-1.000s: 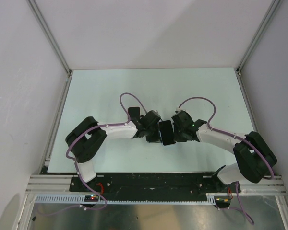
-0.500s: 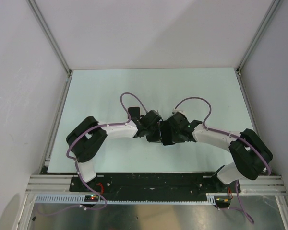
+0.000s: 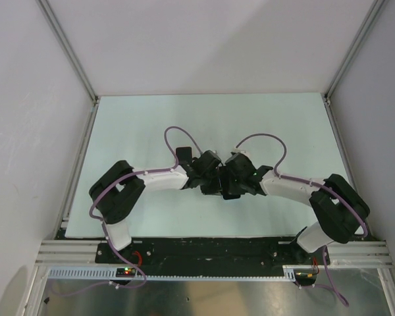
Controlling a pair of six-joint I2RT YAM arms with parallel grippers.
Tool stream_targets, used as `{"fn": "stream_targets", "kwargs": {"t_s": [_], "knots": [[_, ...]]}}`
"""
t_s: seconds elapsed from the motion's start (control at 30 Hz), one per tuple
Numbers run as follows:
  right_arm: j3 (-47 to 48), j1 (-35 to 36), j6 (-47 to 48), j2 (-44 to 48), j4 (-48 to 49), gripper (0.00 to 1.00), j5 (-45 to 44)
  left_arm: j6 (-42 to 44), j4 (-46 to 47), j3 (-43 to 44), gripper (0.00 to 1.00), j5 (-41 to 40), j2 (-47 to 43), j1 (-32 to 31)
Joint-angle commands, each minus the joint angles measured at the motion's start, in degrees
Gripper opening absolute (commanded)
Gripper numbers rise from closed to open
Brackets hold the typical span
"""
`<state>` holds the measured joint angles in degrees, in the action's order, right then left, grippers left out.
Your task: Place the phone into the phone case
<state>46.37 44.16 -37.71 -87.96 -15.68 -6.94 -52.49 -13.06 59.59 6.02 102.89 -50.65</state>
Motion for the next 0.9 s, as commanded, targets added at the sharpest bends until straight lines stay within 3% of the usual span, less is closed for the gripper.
{"fn": "stream_targets", "kwargs": {"t_s": [0.0,0.17,0.33,0.6,0.87], "knots": [[1.3,-4.6,0.7,5.0,-6.2,0.12,-2.6,1.5,0.0,0.6,0.04,-1.7,-6.0,1.0],[5.6,-12.2,4.2,3.7,-2.3,0.16,-0.1,1.3,-0.5,-2.3,0.04,-1.8,-9.6,0.7],[15.3,-16.4,7.9,-6.3,2.5,0.16,4.4,-0.5,-0.5,-5.5,0.04,-2.0,-11.3,-2.2],[26.4,-18.2,9.4,-22.0,3.6,0.15,11.9,-2.8,0.1,-5.2,0.04,-0.2,-9.4,-6.5],[26.7,-18.1,10.5,-26.0,0.9,0.12,14.5,-6.9,4.6,-3.3,0.04,3.4,-3.5,-7.2]]}}
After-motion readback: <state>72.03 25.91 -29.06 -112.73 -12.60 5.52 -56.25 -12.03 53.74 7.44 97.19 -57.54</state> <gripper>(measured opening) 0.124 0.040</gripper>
